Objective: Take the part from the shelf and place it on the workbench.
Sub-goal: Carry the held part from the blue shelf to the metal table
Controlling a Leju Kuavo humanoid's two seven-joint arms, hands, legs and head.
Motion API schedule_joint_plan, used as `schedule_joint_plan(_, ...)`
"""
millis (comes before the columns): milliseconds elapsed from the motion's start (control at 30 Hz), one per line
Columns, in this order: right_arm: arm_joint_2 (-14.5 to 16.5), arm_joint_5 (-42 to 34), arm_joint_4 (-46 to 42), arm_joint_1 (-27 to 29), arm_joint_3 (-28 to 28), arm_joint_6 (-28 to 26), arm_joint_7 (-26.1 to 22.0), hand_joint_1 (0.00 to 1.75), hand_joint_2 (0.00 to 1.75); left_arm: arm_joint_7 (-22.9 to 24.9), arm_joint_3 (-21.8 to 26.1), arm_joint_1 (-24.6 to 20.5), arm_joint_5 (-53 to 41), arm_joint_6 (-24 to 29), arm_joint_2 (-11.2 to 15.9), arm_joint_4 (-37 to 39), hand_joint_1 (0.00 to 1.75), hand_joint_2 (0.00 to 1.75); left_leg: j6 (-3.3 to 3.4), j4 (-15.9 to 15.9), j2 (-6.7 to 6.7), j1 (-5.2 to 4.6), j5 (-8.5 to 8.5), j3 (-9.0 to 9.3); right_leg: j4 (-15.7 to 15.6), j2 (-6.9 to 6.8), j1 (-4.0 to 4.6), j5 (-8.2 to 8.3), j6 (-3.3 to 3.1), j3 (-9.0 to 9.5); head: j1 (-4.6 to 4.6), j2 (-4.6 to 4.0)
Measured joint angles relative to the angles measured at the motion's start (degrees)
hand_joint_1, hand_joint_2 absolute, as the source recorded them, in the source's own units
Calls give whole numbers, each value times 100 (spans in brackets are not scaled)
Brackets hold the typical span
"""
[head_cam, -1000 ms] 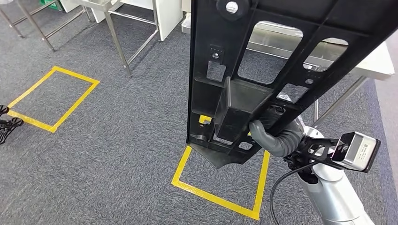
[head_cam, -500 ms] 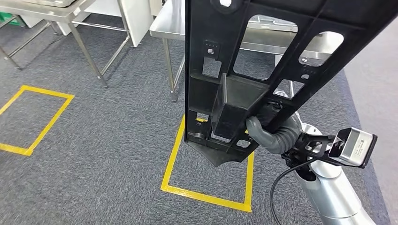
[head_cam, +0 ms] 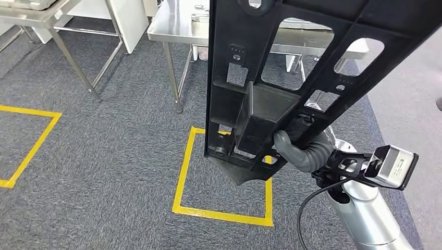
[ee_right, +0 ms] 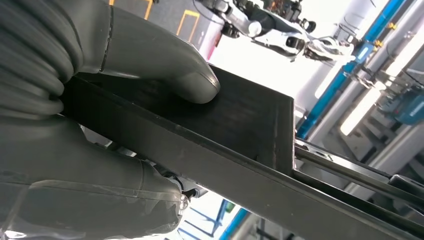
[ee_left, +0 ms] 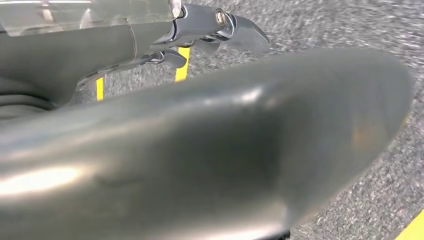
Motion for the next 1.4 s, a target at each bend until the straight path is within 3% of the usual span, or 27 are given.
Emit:
schedule_joint_plan(33,5,29,1,2,7,-5,-26,175,175,-4,-1,-1,0,-2,-1,0,0,0,-24,-4,29,-7,-4,6,-168,-41,27,34,-36,79,-4,0)
schedule_joint_plan(100,14,112,8,9,30,-15,-87,175,175,-13,-3,-4,1,-7,-3,0,0,0,-88,-24,89,-10,-2,25,-221,5,52,40,-85,79,-9,0)
schedule_joint_plan(167,23,196,18,13,49,-31,-144,175,175,-25,-4,-5,1,-19,-3,0,0,0,-152,25,39,-4,-64,22,-290,62,15,80,-140,109,-14,0)
schedule_joint_plan(233,56,241,24,10,59,-55,-181,175,175,-38,-7,12,1,-38,-2,0,0,0,-195,463,-139,6,-332,-173,-356,101,-19,118,-189,139,-32,0)
schedule_joint_plan(300,91,259,32,27,76,-68,-200,175,175,-61,-13,35,1,-57,-1,0,0,0,-219,1250,-249,9,-681,-552,-354,143,-8,119,-211,134,-47,-1)
schedule_joint_plan(333,101,268,39,48,89,-69,-209,175,175,-74,-17,45,1,-64,1,0,0,0,-227,1532,-259,9,-753,-697,-344,167,-3,114,-216,132,-48,-1)
schedule_joint_plan(367,108,279,45,68,102,-70,-221,175,175,-87,-22,52,1,-70,1,0,0,0,-229,1608,-259,9,-710,-749,-330,191,0,108,-218,131,-48,-1)
schedule_joint_plan(400,115,293,49,86,116,-72,-236,175,175,-98,-27,62,1,-77,2,0,0,0,-227,1438,-260,11,-552,-683,-309,220,-1,98,-214,131,-49,-1)
schedule_joint_plan(467,130,323,52,112,137,-75,-285,175,175,-123,-35,77,0,-87,4,0,0,0,-205,658,-279,10,-150,-326,-252,269,-2,62,-186,126,-50,-1)
schedule_joint_plan(533,139,354,57,137,145,-78,-345,175,175,-158,-41,79,-1,-101,5,0,0,0,-147,118,-306,1,26,-80,-192,301,12,33,-139,99,-49,-1)
schedule_joint_plan(633,140,407,66,195,143,-79,-425,175,175,-199,-49,71,-5,-117,4,0,0,0,-44,31,-308,-12,41,-65,-180,309,18,35,-54,74,-52,0)
schedule_joint_plan(700,140,444,70,222,135,-78,-466,175,175,-222,-52,72,-6,-125,1,0,0,0,24,-8,-289,5,76,-59,-1,284,2,-101,12,-7,-35,-1)
schedule_joint_plan(800,143,493,81,271,131,-73,-528,175,175,-256,-54,77,-6,-135,1,0,0,0,63,-23,-266,13,97,-78,1052,251,-39,-628,97,-501,-16,0)
schedule_joint_plan(833,145,507,91,298,131,-69,-540,175,175,-266,-54,79,-7,-142,2,0,0,0,64,-20,-263,12,97,-84,1380,247,-52,-730,112,-660,-17,0)
schedule_joint_plan(867,146,516,102,321,132,-66,-545,175,175,-273,-54,81,-7,-150,3,0,0,0,64,-15,-262,11,96,-86,1520,242,-62,-728,118,-729,-16,0)
schedule_joint_plan(900,147,523,112,334,131,-63,-547,175,175,-280,-55,83,-9,-160,3,0,0,0,61,-12,-262,11,93,-82,1403,235,-68,-608,115,-674,-15,0)
schedule_joint_plan(1000,149,539,126,335,123,-57,-549,175,175,-300,-62,82,-17,-184,1,0,0,0,27,-7,-262,3,76,-59,195,184,-49,-66,42,-86,-18,0)
schedule_joint_plan(1067,163,560,126,334,119,-50,-553,175,175,-316,-69,79,-22,-195,-1,0,0,0,-33,-9,-259,-5,69,-61,-197,164,-10,25,-20,91,-21,0)
schedule_joint_plan(1167,179,602,126,338,114,-43,-557,175,175,-333,-79,80,-27,-204,3,0,0,0,-138,-21,-252,-5,52,-46,-260,189,-8,48,-112,115,-23,1)
schedule_joint_plan(1200,187,612,126,337,112,-43,-558,175,175,-337,-81,82,-29,-206,5,0,0,0,-163,75,-256,-4,-24,-79,-300,191,-23,66,-149,140,-27,1)
schedule_joint_plan(1233,199,620,127,337,110,-44,-559,175,175,-339,-84,84,-33,-208,7,0,0,0,-182,297,-262,-4,-162,-172,-336,191,-37,82,-179,164,-33,1)
schedule_joint_plan(1333,235,634,137,366,113,-47,-564,175,175,-340,-87,86,-43,-213,9,0,0,0,-215,1432,-271,7,-670,-717,-345,193,-24,78,-223,176,-47,-1)
schedule_joint_plan(1367,239,638,144,383,115,-49,-564,175,175,-341,-88,87,-45,-213,10,0,0,0,-221,1634,-271,7,-696,-827,-338,198,-18,70,-228,177,-47,-1)
schedule_joint_plan(1400,243,642,152,395,117,-51,-565,175,175,-341,-89,91,-48,-212,10,1,0,0,-220,1599,-271,7,-601,-824,-327,207,-15,61,-227,180,-46,-1)
